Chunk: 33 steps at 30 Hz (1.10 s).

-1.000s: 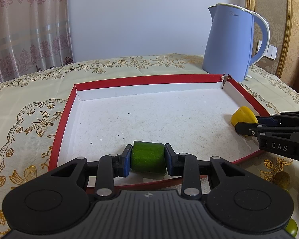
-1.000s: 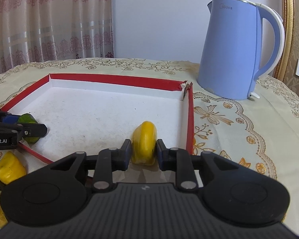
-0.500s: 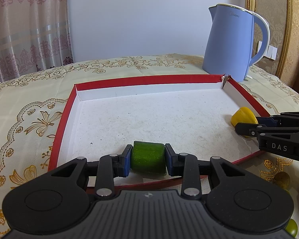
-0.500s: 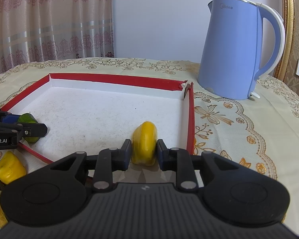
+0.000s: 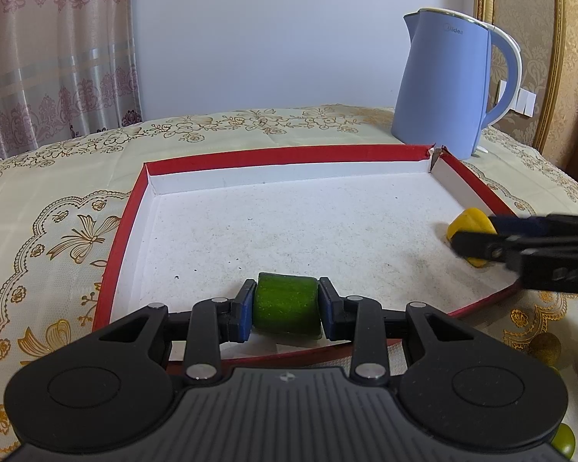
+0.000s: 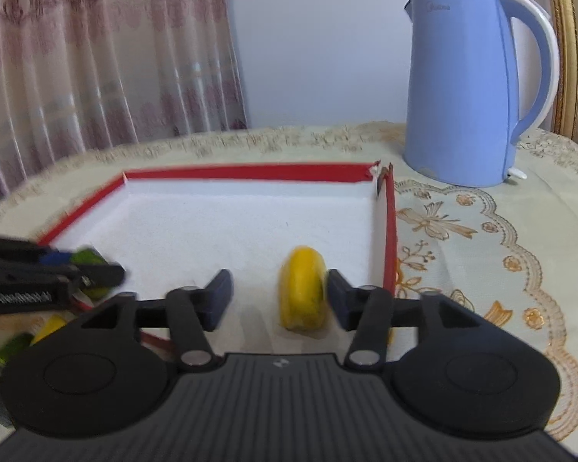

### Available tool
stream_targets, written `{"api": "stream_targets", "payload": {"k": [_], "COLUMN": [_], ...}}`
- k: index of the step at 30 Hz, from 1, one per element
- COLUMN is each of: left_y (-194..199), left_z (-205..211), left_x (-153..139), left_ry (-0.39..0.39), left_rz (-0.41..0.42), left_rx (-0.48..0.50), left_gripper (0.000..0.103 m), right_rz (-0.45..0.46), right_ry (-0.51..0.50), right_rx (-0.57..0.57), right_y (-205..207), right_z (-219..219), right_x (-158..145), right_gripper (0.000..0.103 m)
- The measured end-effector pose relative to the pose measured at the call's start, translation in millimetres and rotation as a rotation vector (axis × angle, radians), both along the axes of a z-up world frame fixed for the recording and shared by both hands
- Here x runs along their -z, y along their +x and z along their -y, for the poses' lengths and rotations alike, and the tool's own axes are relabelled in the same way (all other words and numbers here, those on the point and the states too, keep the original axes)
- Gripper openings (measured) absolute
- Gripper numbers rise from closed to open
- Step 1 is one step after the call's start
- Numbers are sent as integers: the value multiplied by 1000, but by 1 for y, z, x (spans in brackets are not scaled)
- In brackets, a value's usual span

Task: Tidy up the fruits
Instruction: 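Carry the cucumber piece with the left tool and the pepper with the right tool into the tray, then open the left tool to release the cucumber piece into the tray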

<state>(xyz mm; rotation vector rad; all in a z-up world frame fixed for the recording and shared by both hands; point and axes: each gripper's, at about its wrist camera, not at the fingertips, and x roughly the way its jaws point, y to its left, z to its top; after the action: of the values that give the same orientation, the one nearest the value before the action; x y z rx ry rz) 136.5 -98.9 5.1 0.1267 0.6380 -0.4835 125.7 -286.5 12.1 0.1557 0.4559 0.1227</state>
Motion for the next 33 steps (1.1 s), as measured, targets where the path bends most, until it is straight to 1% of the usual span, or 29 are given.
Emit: {"api": "stream_targets", "payload": {"k": [1,3,5,7,9,16,26,33], "left_y": [0,0,0,-1,-1,-1,1,3], "left_z": [0,1,2,2,3,7,12,13], "left_x": [0,-1,-1,-1,0,1,1,1], "left_ry": [0,3,5,6,11,35,62,83], "left_rz": [1,4,7,10,14,26,30,38], "left_rx": [-1,-1,-3,-5,-7,-24,-38,-31], "left_gripper": [33,33,33,33,33,33,33,34], "right_rz": [46,97,146,163,156,111,85,70], "right_ry": [7,1,-21,-27,-23,17,45,54], "right_rx": [6,53,115,167,202,237,227,220], "right_y": [-6,-12,-17,-19,-18,-11,-8,-7], "right_z": [2,5,10,15,18,29,33,34], "right_x": [-3,-6,-8,-7,-6,-2,1,2], "right_gripper": [92,102,103,103,103,103,103,103]}}
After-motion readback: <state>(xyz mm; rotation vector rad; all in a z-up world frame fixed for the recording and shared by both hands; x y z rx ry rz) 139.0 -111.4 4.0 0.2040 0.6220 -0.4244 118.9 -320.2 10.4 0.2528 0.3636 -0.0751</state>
